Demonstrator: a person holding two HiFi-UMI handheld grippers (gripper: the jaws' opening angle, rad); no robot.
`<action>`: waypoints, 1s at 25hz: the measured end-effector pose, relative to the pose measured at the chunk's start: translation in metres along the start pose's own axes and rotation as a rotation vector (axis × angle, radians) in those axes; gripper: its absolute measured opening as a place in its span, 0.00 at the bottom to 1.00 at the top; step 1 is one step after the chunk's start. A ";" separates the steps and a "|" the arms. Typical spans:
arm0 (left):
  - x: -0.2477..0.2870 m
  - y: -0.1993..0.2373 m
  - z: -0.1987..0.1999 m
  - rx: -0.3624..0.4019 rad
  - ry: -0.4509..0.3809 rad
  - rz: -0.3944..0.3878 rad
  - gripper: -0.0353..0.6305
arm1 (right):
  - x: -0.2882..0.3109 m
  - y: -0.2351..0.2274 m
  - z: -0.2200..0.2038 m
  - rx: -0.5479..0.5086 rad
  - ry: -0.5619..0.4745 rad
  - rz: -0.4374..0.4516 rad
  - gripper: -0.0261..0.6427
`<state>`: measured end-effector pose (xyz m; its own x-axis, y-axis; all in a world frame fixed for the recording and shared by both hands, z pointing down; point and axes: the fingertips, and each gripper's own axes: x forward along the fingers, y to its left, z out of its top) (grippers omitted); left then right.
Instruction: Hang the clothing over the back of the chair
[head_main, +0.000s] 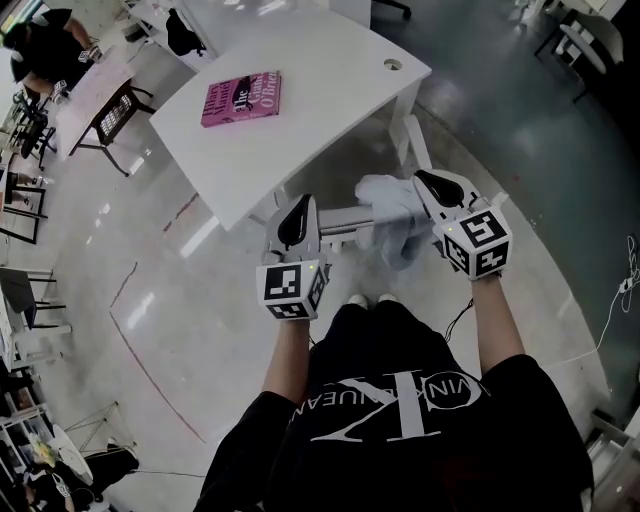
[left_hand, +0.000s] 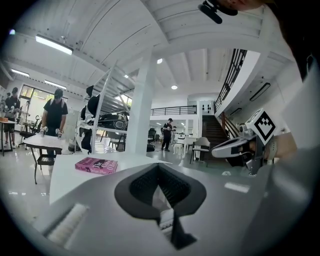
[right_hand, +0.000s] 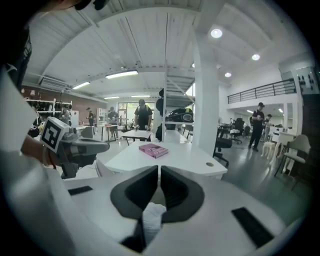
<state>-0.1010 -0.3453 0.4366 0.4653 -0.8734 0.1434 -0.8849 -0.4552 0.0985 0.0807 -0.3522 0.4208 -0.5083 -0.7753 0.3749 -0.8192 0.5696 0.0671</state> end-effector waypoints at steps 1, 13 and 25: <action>-0.002 0.001 0.000 0.002 -0.001 0.000 0.07 | -0.003 0.002 0.001 0.006 -0.018 -0.009 0.08; -0.024 0.006 0.003 0.018 -0.014 0.035 0.07 | -0.026 0.014 0.001 0.010 -0.098 -0.036 0.08; -0.048 -0.010 -0.002 -0.003 -0.026 0.092 0.07 | -0.058 0.017 -0.004 0.010 -0.150 -0.031 0.07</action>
<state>-0.1142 -0.2988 0.4312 0.3809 -0.9159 0.1266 -0.9240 -0.3720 0.0889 0.0971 -0.2963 0.4044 -0.5164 -0.8248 0.2302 -0.8372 0.5429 0.0669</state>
